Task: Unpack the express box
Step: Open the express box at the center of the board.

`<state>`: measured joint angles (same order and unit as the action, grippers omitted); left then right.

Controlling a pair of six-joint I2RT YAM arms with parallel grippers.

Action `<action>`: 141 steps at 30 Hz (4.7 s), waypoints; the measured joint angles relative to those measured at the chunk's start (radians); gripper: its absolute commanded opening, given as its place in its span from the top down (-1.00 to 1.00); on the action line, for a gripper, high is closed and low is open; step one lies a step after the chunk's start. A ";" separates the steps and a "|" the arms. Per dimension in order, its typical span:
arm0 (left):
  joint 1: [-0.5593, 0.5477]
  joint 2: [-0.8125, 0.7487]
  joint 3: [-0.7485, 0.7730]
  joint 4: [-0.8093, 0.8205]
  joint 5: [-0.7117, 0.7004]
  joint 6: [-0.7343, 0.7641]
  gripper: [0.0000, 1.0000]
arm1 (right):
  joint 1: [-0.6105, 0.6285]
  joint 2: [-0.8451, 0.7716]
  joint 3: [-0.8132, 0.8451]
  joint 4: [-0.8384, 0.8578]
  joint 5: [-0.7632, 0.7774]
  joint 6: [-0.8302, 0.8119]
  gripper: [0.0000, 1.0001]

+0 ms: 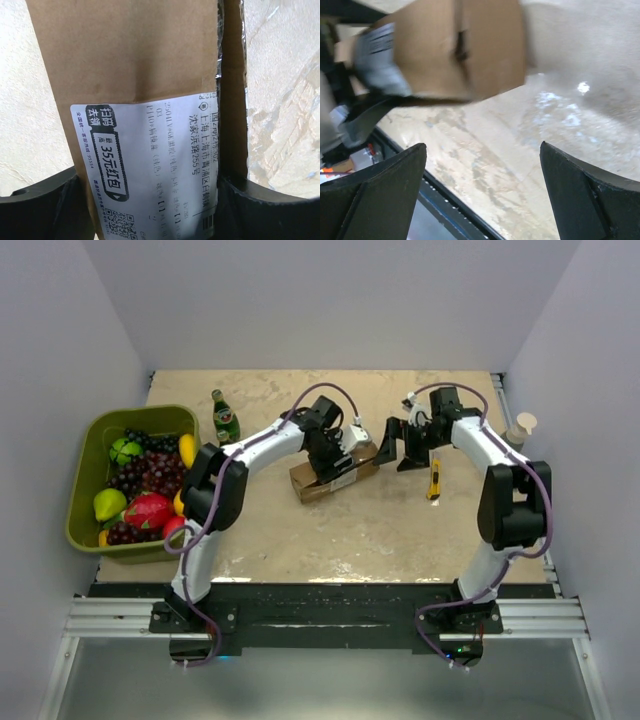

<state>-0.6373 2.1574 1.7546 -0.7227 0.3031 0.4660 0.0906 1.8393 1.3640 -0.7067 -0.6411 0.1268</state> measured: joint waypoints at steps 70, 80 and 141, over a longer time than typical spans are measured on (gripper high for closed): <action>0.194 0.087 -0.395 1.208 0.764 -1.337 0.18 | 0.140 0.065 0.115 0.089 0.281 0.156 -0.78; 0.211 0.087 -0.320 0.937 0.742 -1.103 0.48 | 0.142 0.068 0.050 0.102 0.285 0.102 -0.80; -0.097 -0.200 -0.256 0.348 -0.177 0.186 -0.16 | 0.135 0.170 0.039 0.080 0.148 0.195 -0.83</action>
<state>-0.7345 1.9575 1.4990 -0.3752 0.1265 0.6518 0.2256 2.0094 1.4029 -0.6270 -0.4931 0.3214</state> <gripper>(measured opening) 0.602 0.913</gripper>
